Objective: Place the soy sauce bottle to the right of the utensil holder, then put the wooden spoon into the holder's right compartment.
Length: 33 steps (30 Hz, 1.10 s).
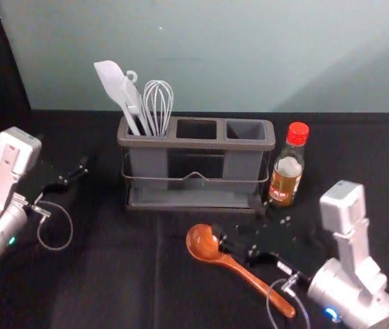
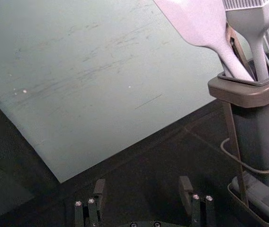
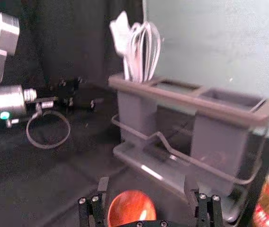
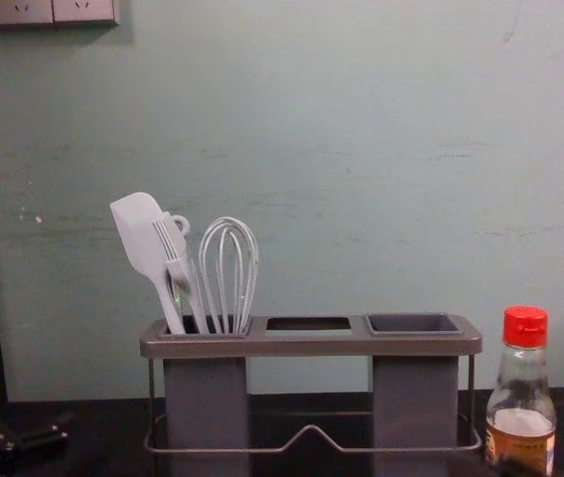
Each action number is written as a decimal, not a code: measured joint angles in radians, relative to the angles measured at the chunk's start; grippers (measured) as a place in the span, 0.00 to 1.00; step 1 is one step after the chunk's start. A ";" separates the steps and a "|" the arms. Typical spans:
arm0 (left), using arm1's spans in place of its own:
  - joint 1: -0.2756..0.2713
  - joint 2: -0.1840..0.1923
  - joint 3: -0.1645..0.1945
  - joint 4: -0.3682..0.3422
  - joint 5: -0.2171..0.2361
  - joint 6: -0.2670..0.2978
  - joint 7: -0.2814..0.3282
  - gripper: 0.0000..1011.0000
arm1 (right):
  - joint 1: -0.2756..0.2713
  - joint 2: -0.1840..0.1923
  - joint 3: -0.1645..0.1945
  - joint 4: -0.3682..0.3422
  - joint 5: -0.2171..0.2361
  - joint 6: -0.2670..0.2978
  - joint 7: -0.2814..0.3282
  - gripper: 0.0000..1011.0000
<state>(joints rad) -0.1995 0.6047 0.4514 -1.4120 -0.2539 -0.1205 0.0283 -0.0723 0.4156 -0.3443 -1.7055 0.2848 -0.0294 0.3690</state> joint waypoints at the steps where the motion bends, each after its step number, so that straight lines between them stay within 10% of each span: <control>1: 0.000 0.000 0.000 0.000 0.000 0.000 0.000 0.99 | 0.002 -0.003 -0.006 0.009 -0.005 0.001 0.001 0.99; 24: 0.000 0.000 0.000 0.000 0.000 0.000 0.000 0.99 | 0.017 -0.020 -0.027 0.047 -0.032 -0.002 0.004 0.99; 33: 0.000 0.000 0.000 0.000 0.000 0.000 0.000 0.99 | 0.049 0.025 -0.048 -0.095 -0.087 0.298 -0.022 0.99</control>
<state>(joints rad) -0.1995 0.6047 0.4514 -1.4120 -0.2539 -0.1205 0.0283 -0.0231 0.4403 -0.3920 -1.8009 0.1978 0.2688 0.3469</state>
